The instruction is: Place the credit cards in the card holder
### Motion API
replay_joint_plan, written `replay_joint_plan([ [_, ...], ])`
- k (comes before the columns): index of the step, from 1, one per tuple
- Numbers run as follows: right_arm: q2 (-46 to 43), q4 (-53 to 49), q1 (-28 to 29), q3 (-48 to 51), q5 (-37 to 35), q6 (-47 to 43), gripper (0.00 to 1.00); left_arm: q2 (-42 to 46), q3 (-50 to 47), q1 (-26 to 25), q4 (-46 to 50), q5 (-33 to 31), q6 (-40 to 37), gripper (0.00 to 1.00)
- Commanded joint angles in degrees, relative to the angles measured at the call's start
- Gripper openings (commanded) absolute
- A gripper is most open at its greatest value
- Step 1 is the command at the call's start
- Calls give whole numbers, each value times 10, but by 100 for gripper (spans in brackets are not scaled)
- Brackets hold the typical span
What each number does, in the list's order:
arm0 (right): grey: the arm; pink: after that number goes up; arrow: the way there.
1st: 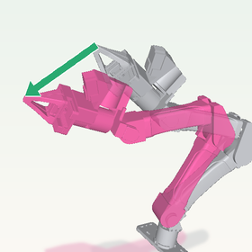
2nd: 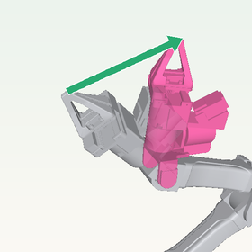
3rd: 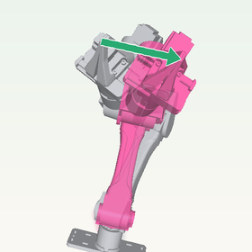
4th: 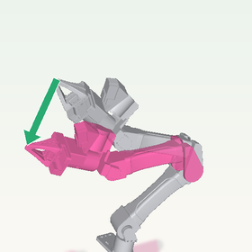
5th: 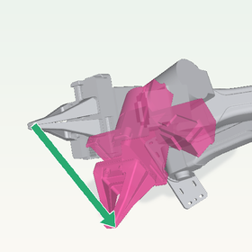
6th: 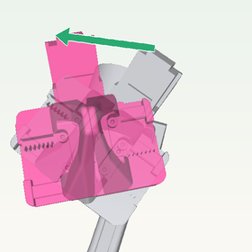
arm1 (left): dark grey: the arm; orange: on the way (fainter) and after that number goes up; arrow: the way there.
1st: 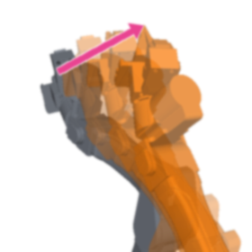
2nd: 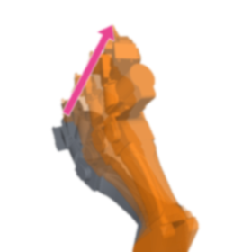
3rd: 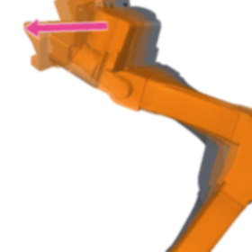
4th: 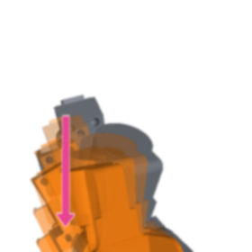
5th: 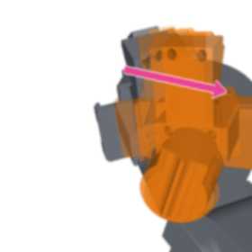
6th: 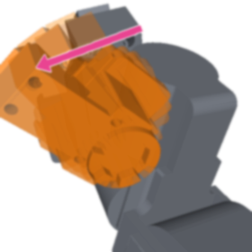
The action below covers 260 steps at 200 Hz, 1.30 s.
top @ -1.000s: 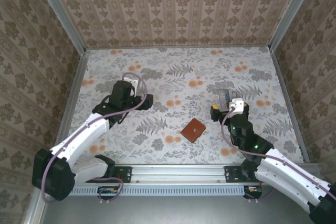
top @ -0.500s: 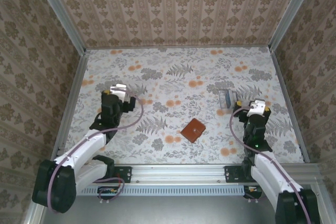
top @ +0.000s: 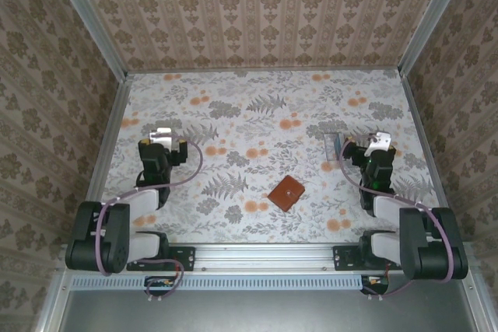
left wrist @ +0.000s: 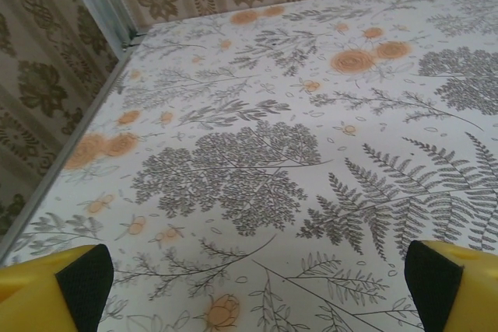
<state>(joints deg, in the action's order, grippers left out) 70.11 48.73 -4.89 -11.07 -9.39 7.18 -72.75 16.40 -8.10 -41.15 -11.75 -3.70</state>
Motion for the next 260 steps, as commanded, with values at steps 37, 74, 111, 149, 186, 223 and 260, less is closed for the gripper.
replay_joint_plan([
  [37, 125, 118, 21, -36, 128, -33, 100, -89, 7, 45, -137, 80, -11, 100],
  [74, 165, 101, 66, -63, 101, -81, 100, -131, 0, 51, -188, 82, -5, 100],
  [111, 172, 69, 75, -84, 92, -91, 100, -152, 32, 52, -147, 72, -1, 100],
  [149, 175, 37, 60, -104, 116, -79, 100, -152, 61, 74, -89, 79, 24, 100],
  [186, 177, 29, 34, -110, 160, -62, 100, -152, 62, 73, -90, 78, 23, 100],
  [223, 175, 15, 34, -116, 148, -57, 100, -153, 63, 71, -88, 76, 21, 100],
  [260, 174, 10, 39, -118, 131, -56, 100, -152, 67, 65, -79, 68, 16, 100],
])
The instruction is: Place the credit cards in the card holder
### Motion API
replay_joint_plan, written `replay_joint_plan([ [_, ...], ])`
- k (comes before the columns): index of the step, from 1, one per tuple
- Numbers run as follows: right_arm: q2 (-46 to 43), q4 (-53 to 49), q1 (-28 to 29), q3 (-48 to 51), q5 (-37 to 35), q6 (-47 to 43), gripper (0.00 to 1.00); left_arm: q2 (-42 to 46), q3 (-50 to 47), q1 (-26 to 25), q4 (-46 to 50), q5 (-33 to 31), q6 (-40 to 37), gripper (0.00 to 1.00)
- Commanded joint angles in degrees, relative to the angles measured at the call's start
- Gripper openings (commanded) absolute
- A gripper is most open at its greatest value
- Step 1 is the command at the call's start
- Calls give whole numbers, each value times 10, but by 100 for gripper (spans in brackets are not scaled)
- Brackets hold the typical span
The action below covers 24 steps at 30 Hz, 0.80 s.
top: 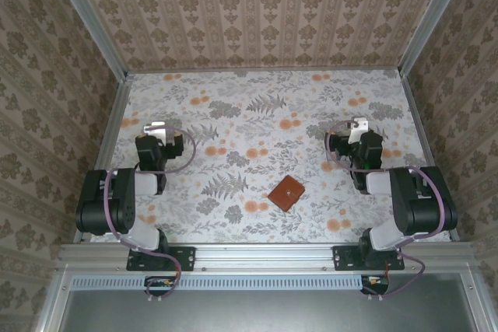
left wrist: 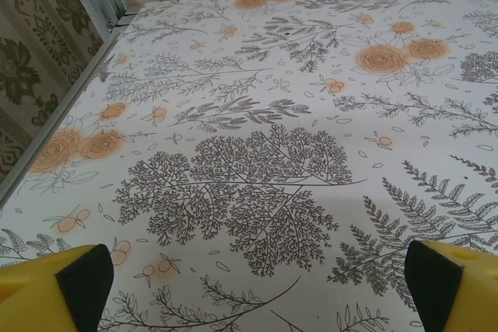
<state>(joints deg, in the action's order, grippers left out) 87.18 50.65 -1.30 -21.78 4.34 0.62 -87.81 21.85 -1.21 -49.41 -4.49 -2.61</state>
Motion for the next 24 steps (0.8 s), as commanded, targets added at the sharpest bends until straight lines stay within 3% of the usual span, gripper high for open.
replay_joint_plan([
  [1, 4, -9, 3, -11, -7, 10, 100, -2, 13, -4, 3, -4, 5, 100],
  [24, 2, -13, 18, -12, -43, 3, 100, -2, 12, -5, 2, -3, 5, 100],
])
